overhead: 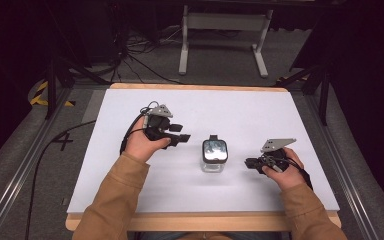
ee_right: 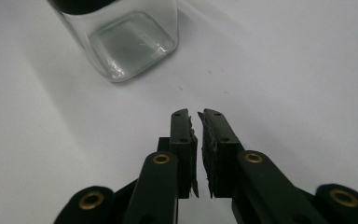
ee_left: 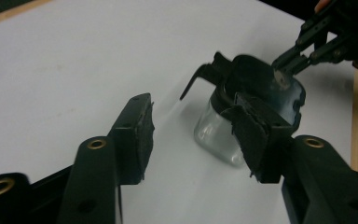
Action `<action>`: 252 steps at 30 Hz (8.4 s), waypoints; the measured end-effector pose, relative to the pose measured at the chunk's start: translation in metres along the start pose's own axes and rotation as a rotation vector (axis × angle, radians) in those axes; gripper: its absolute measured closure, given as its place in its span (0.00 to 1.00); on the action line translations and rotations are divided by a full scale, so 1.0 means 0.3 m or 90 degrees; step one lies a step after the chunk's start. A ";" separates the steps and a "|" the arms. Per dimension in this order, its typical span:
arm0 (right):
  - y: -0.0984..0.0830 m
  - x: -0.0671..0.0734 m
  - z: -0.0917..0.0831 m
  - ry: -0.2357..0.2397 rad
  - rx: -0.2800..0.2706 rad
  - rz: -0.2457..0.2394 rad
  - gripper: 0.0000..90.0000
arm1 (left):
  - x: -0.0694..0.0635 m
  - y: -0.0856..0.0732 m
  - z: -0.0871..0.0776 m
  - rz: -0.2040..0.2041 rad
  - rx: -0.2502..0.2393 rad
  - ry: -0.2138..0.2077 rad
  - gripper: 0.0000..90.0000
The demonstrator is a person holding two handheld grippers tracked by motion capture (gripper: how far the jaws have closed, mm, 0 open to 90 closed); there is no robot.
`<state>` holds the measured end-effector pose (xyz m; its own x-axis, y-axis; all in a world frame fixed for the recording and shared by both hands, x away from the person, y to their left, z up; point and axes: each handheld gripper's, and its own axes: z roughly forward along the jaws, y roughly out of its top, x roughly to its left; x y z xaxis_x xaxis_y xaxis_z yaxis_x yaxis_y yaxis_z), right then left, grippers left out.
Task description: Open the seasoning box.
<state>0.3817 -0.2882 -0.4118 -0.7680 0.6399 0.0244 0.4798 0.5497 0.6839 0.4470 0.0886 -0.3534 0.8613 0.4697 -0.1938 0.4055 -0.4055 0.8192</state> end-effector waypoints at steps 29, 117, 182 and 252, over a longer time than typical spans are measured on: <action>-0.013 -0.011 0.010 0.005 0.001 0.006 0.90 | 0.024 0.093 0.272 -0.051 0.017 -0.119 0.92; 0.166 0.166 -0.008 0.035 -0.232 -0.037 1.00 | -0.128 0.090 0.017 0.008 -0.011 -0.134 0.99; 0.138 0.187 0.039 0.035 -0.202 -0.033 1.00 | -0.049 0.123 0.136 -0.038 -0.091 -0.017 0.99; -0.022 -0.289 -0.073 -0.033 -0.098 0.018 0.47 | 0.185 -0.321 -0.185 -0.075 0.116 0.124 0.33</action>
<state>0.4357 -0.3591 -0.4024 -0.7304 0.6830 0.0113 0.4274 0.4441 0.7875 0.4388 0.1972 -0.4132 0.7372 0.6563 -0.1605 0.5629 -0.4652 0.6832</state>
